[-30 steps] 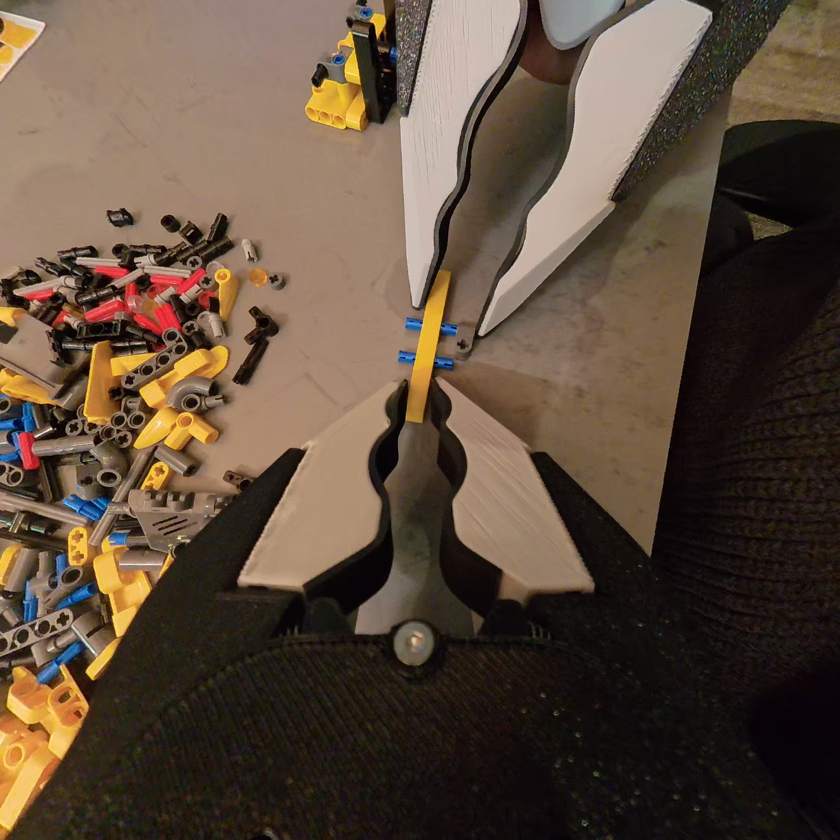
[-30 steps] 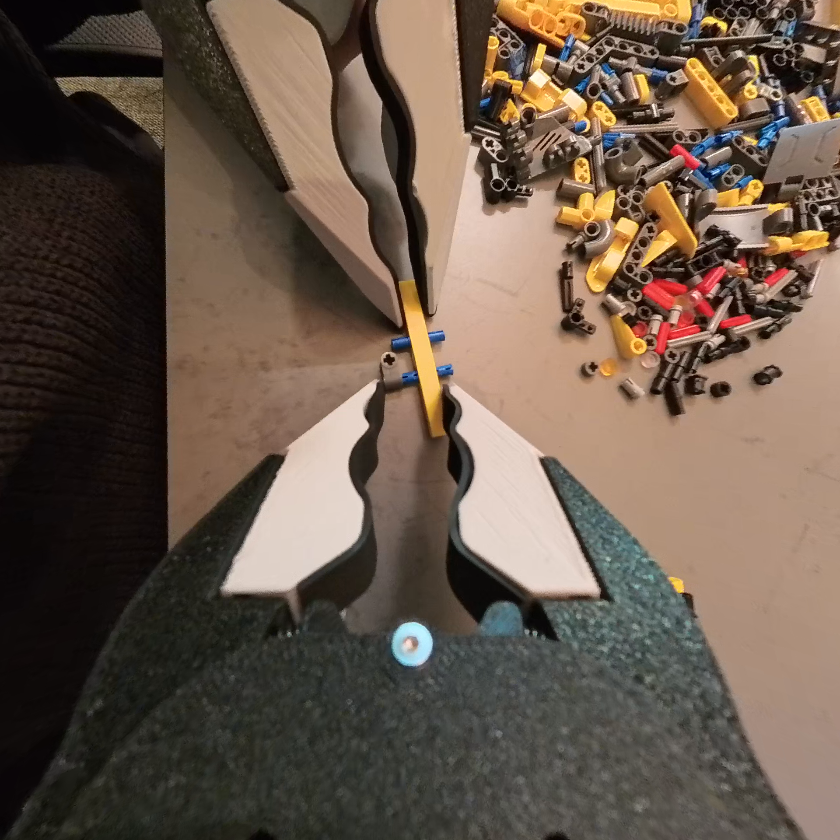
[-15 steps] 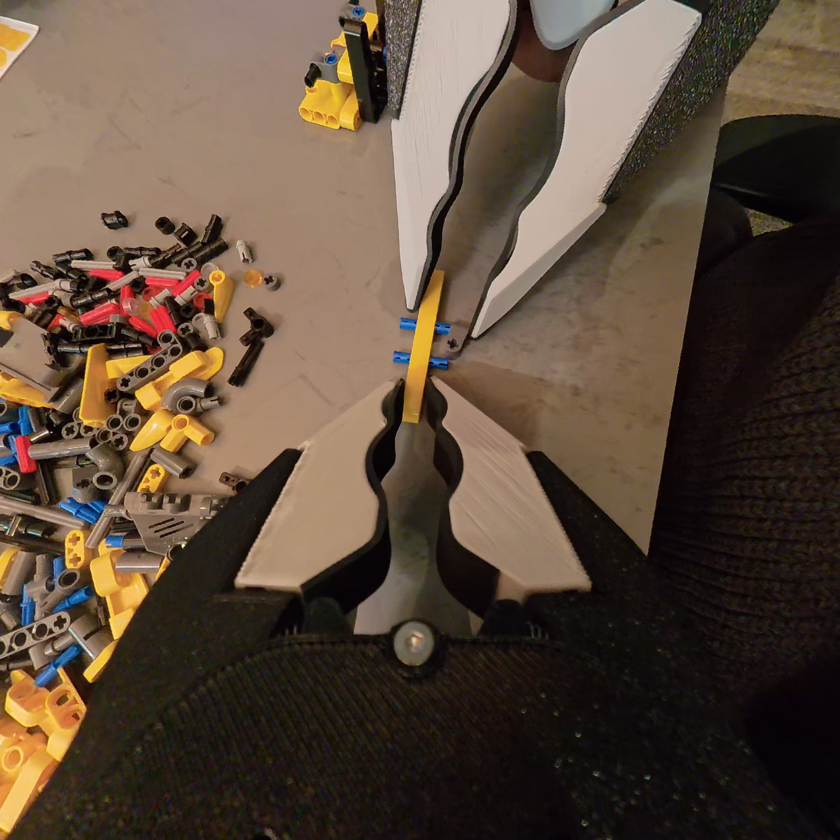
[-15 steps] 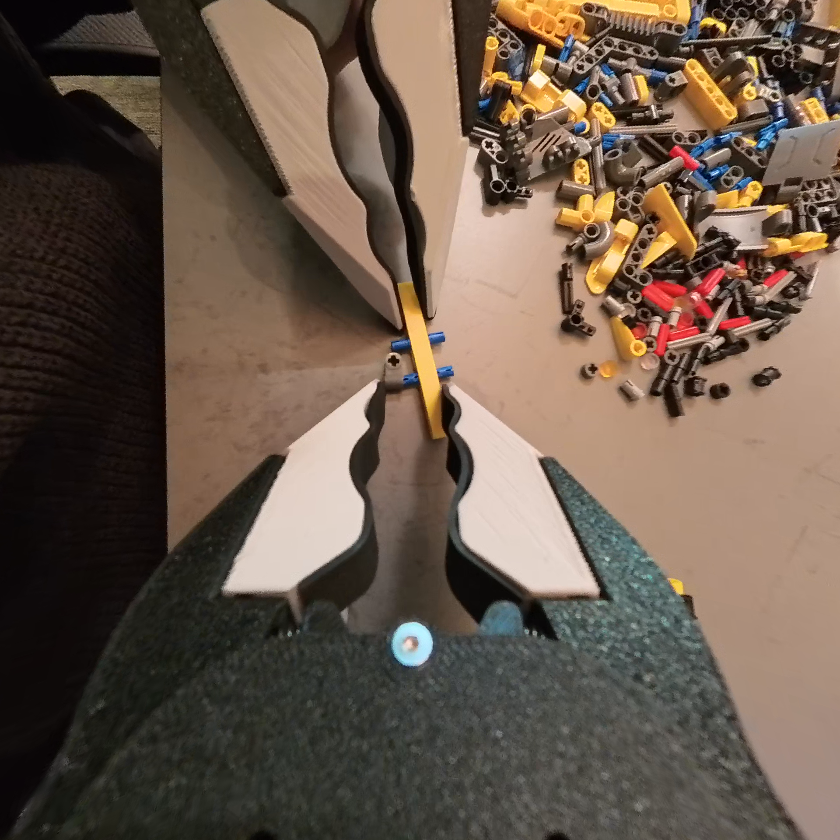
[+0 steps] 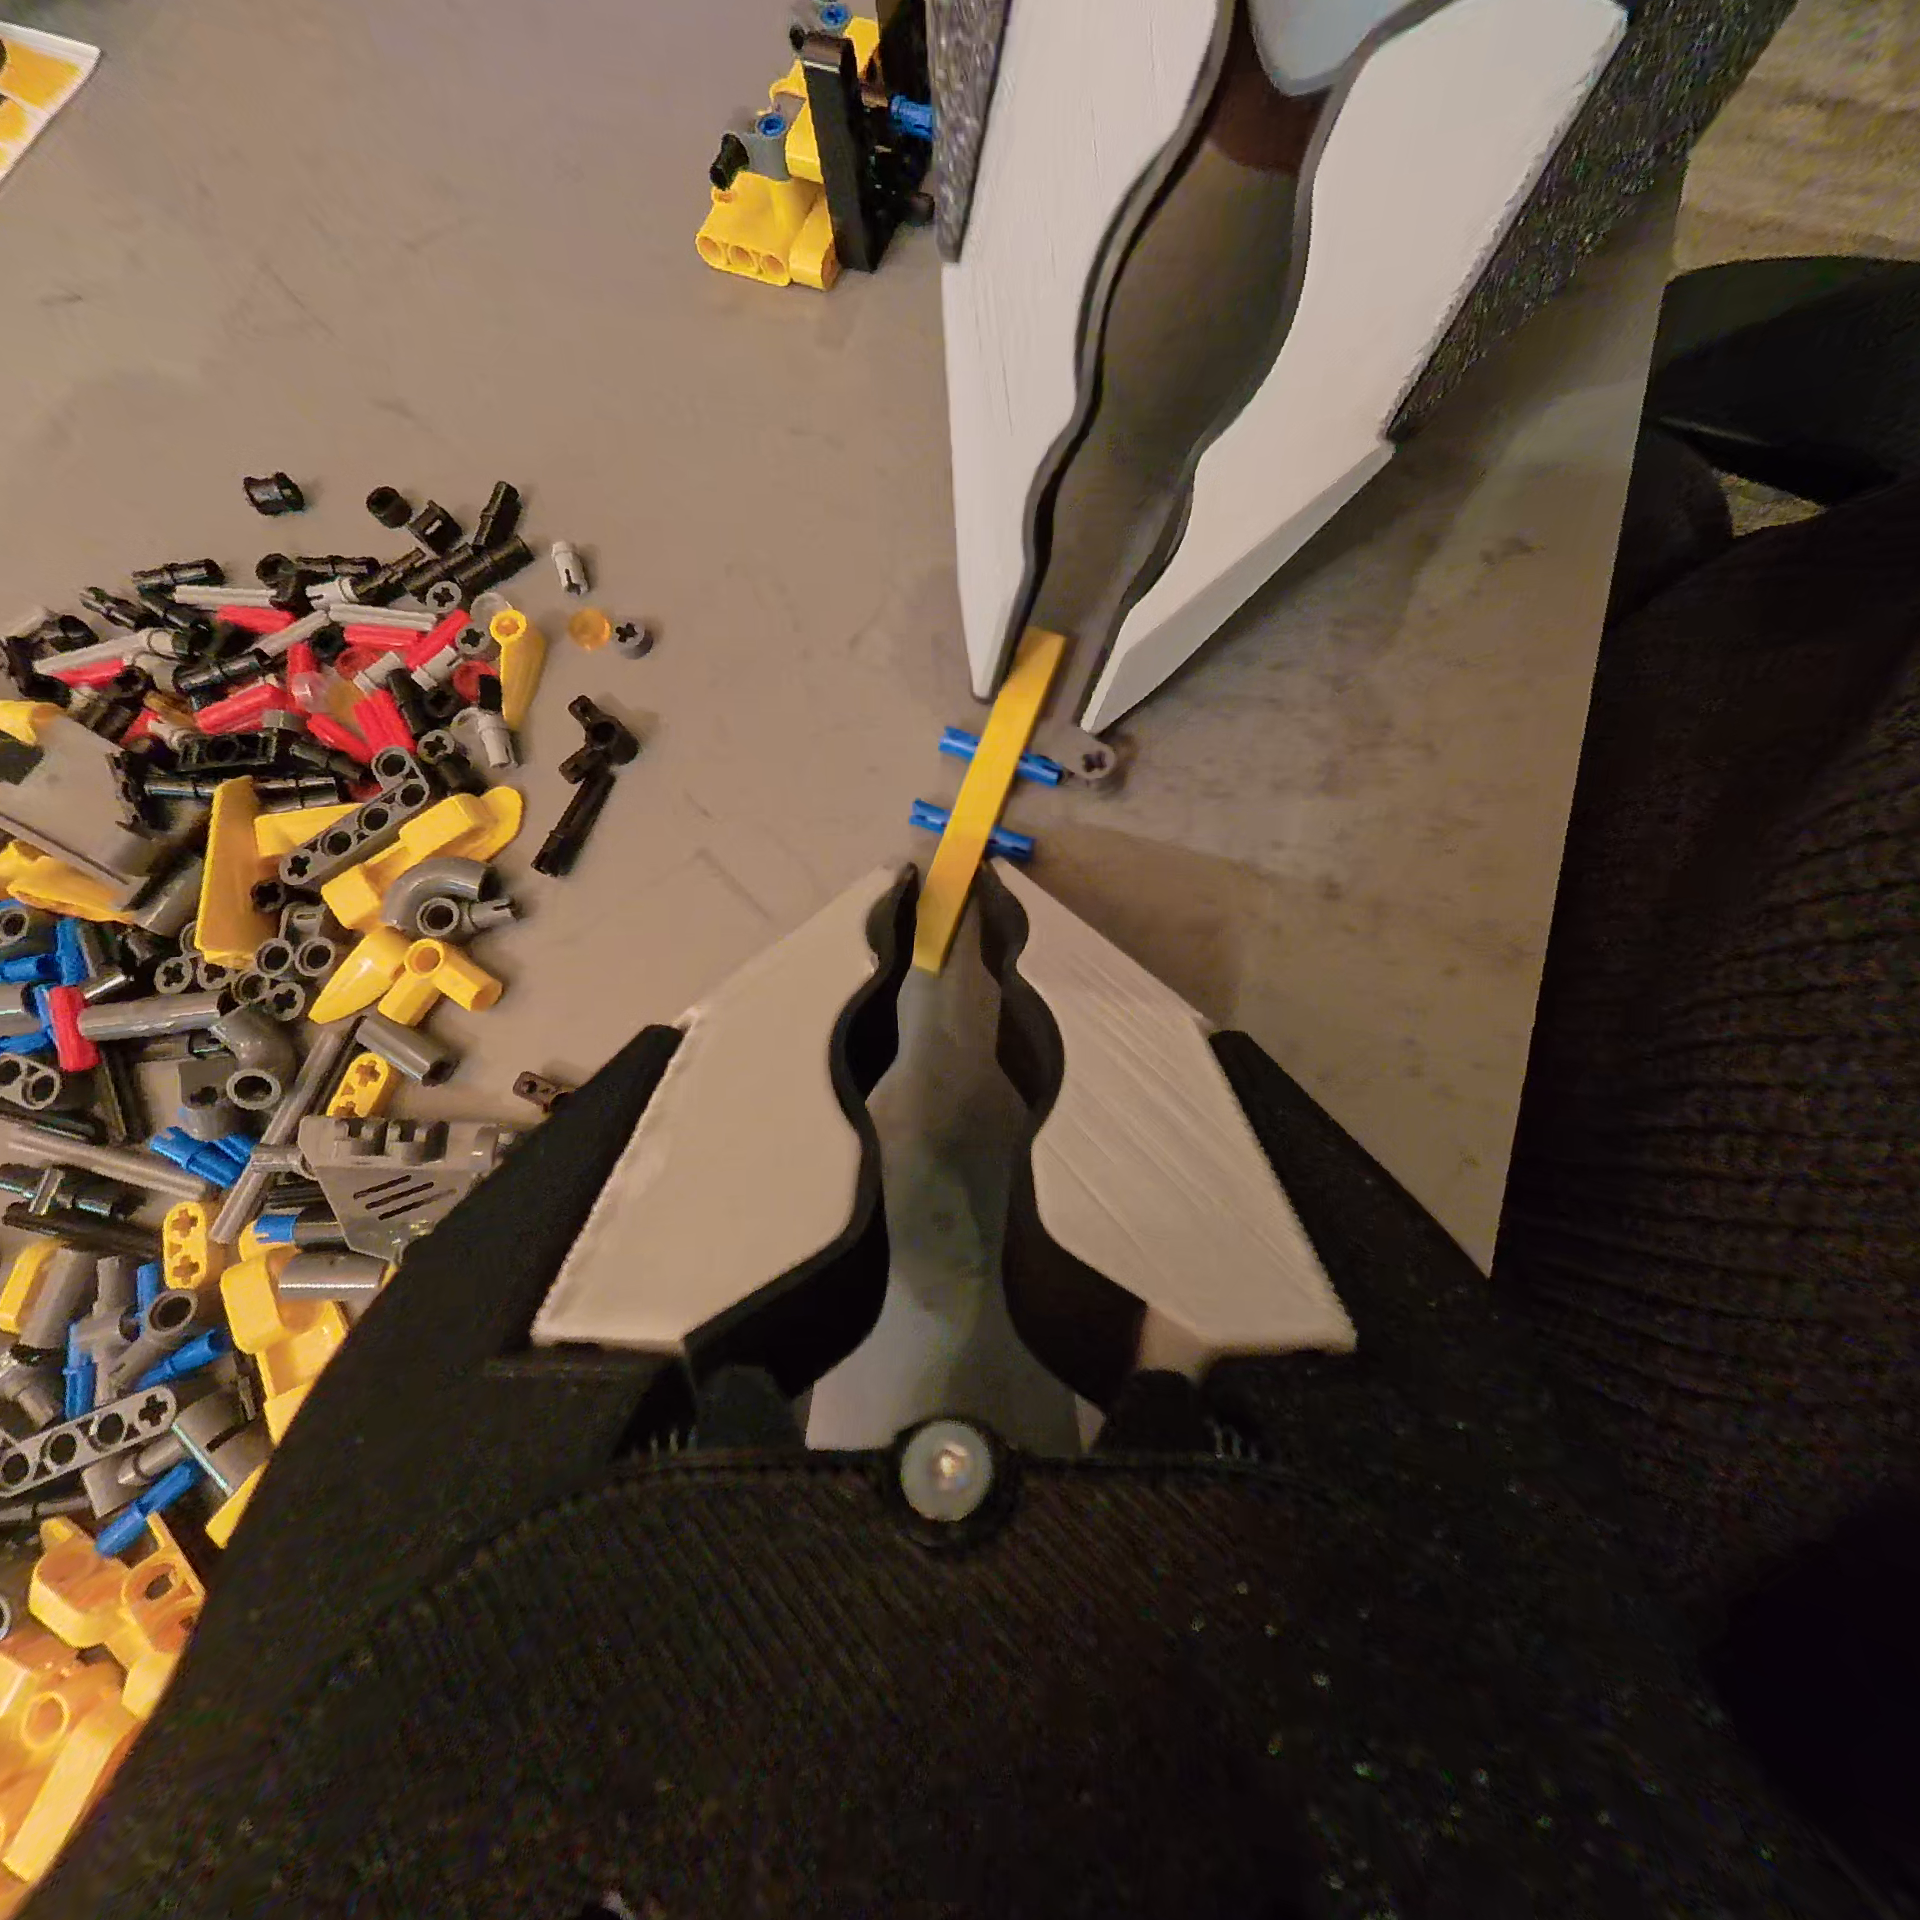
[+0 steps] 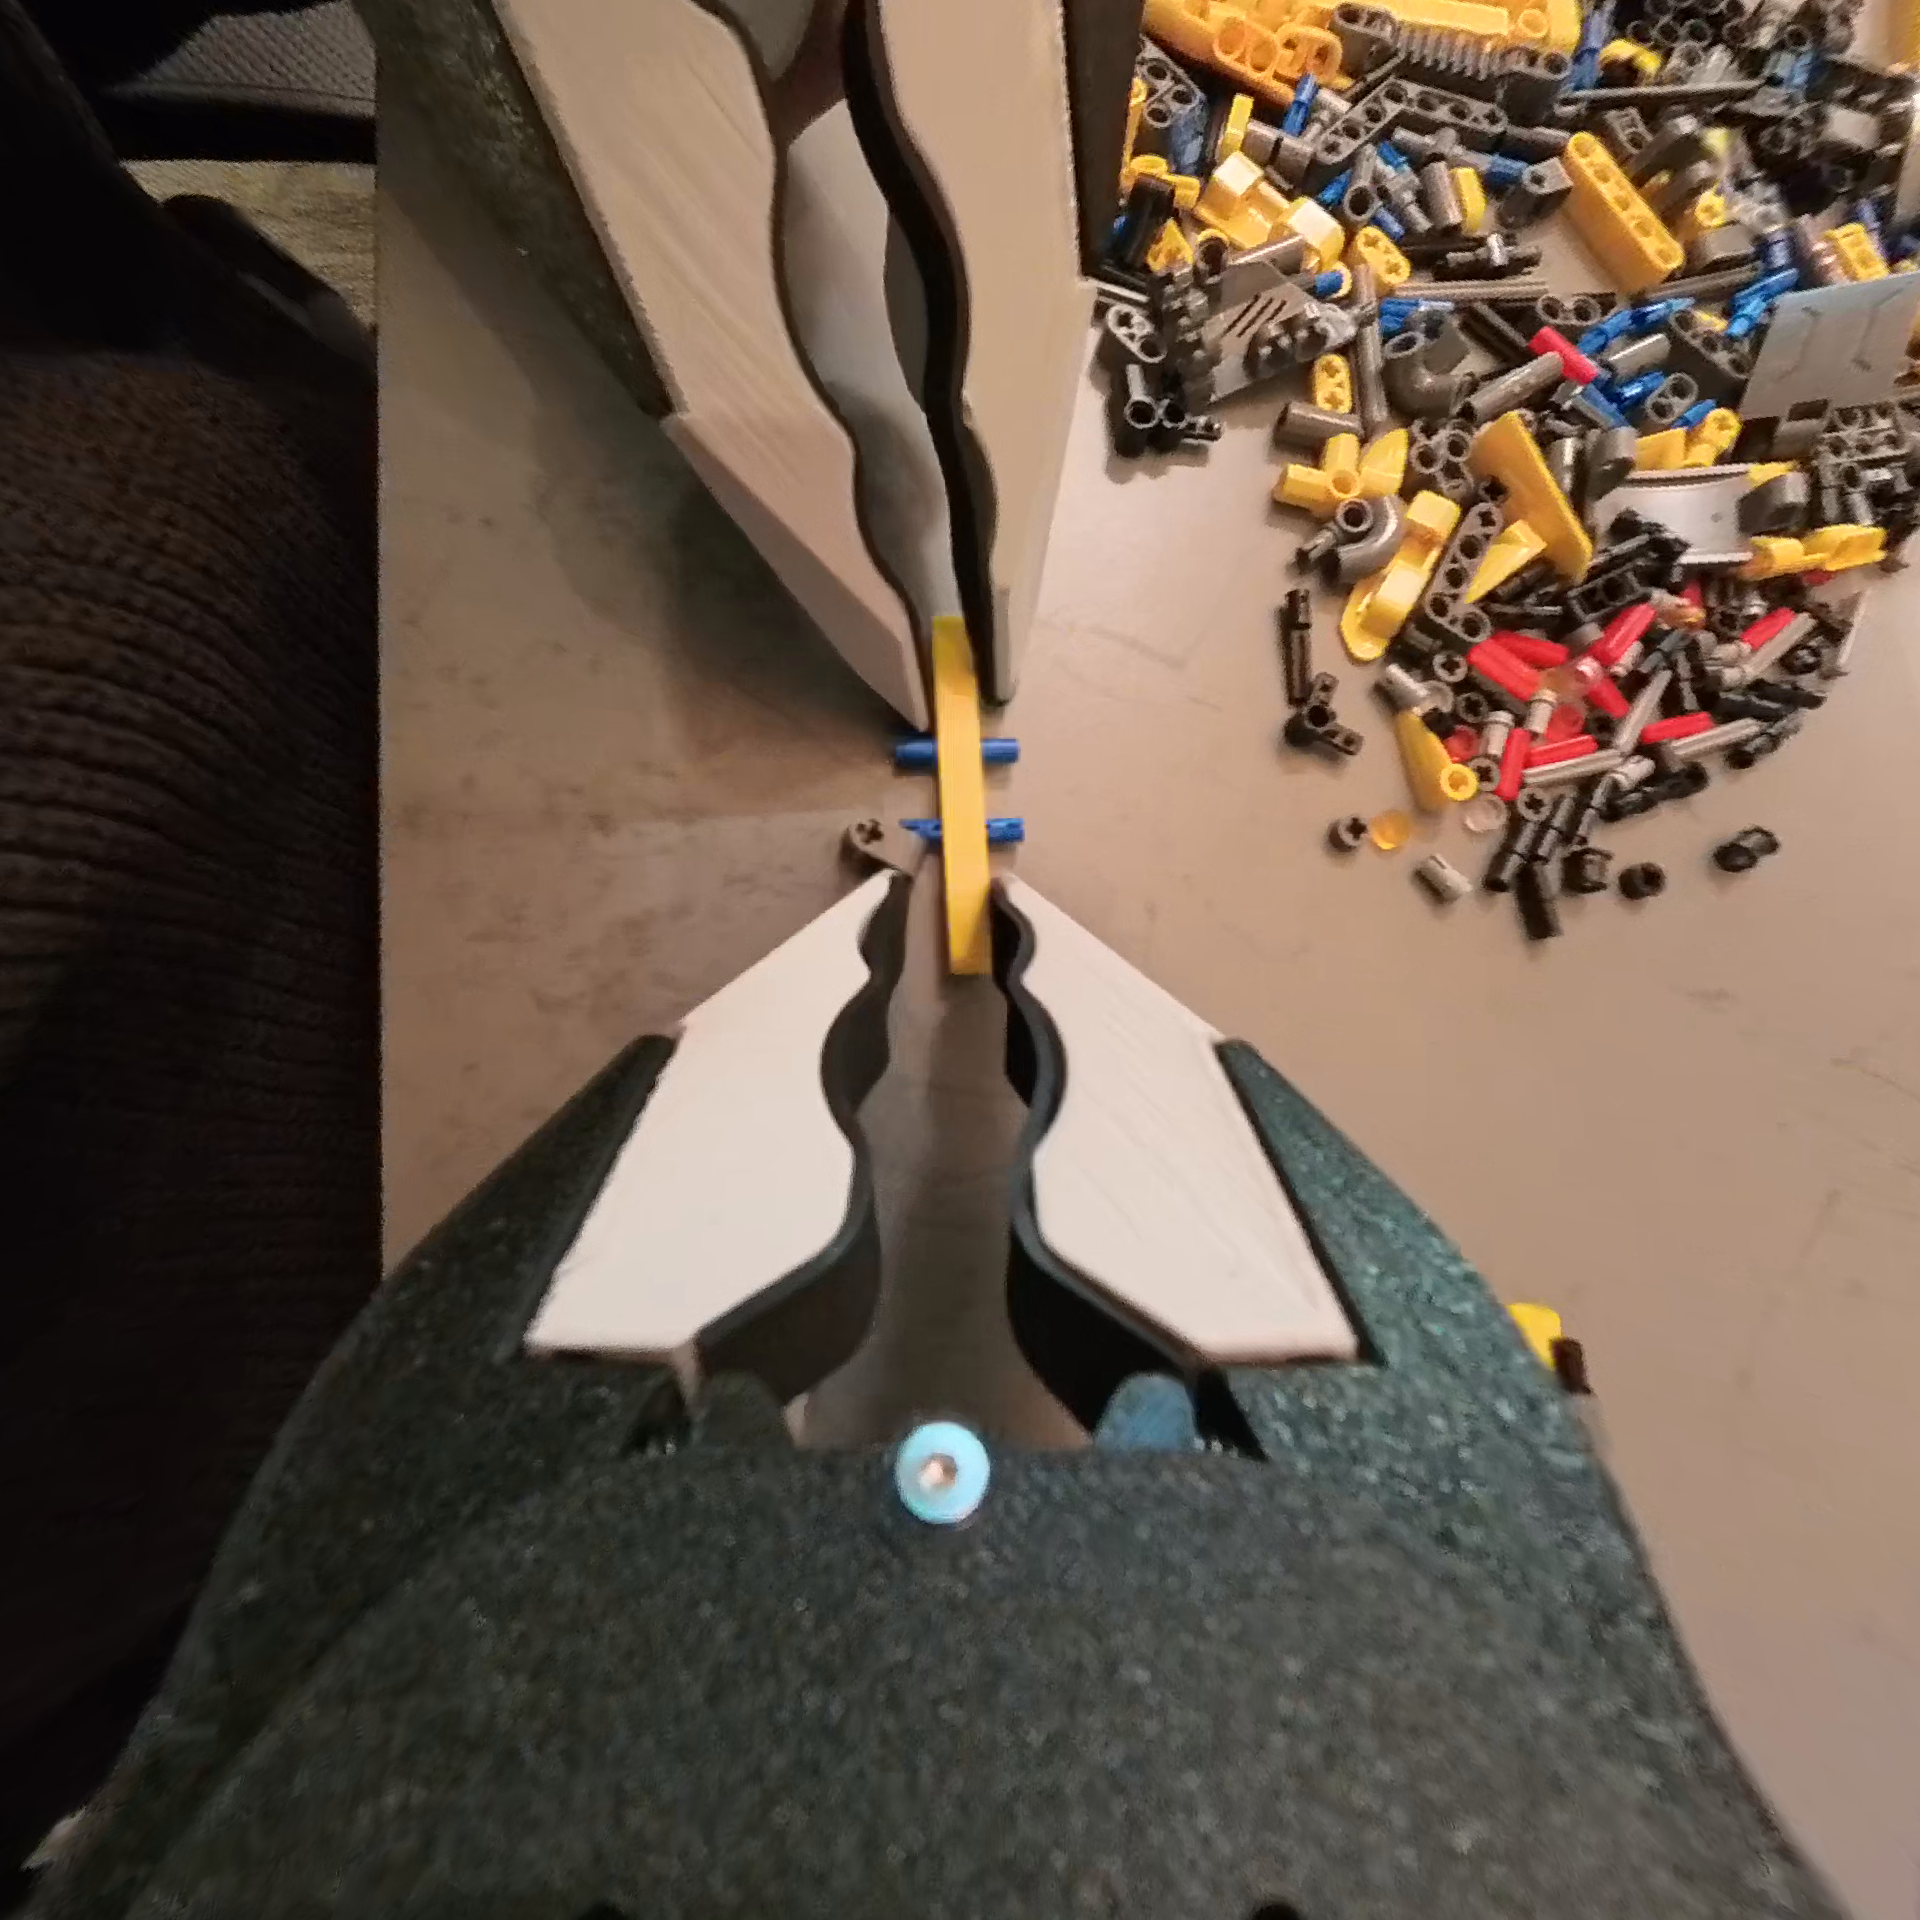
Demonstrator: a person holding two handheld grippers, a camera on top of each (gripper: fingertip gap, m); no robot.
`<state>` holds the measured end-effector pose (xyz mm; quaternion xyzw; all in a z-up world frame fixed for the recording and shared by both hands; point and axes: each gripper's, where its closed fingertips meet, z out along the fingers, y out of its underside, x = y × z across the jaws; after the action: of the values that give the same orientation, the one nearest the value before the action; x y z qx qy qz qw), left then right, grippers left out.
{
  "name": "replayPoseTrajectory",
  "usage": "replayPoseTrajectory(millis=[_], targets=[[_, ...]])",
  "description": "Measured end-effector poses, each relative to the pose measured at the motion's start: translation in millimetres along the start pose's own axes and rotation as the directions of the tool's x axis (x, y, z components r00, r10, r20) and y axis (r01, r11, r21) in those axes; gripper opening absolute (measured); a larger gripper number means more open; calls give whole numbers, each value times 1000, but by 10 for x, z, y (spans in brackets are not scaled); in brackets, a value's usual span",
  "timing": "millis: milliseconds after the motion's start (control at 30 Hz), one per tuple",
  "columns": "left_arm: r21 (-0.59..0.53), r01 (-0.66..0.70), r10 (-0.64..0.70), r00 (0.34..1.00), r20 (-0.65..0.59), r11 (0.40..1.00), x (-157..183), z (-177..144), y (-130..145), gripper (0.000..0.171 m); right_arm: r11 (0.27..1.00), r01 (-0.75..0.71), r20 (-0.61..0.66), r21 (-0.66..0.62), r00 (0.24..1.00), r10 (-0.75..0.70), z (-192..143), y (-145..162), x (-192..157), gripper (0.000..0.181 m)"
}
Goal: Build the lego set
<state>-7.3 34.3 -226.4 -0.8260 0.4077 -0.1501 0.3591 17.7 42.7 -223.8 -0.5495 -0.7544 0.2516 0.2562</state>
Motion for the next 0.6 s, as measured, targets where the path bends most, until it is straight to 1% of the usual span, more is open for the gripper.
replayPoseTrajectory(millis=[67, 133, 233, 300, 467, 600], targets=[[2, -6, 6, 1000, 12, 1000, -7, 2, -5, 8, 1000, 0, -35, 1, 999, 0, -7, 4, 34, 21], [1, -13, 12, 1000, 20, 1000, -7, 2, -5, 8, 1000, -9, -42, 6, 999, 9, -7, 2, 37, 21], [1, -18, 18, 1000, 21, 1000, -6, 2, -6, 8, 1000, -16, -43, 12, 999, 16, -8, 2, 42, 22], [3, -17, 17, 1000, 18, 1000, -6, 1, -6, 8, 1000, -20, -48, 12, 999, 20, -10, 4, 56, 25], [3, -23, 23, 1000, 21, 1000, -6, 0, -6, 7, 1000, 13, -54, 2, 998, -13, -5, -10, 73, 30], [3, -27, 27, 999, 22, 1000, -7, 1, -7, 7, 1000, 19, -24, 5, 1000, -18, 14, -29, 80, 32]])
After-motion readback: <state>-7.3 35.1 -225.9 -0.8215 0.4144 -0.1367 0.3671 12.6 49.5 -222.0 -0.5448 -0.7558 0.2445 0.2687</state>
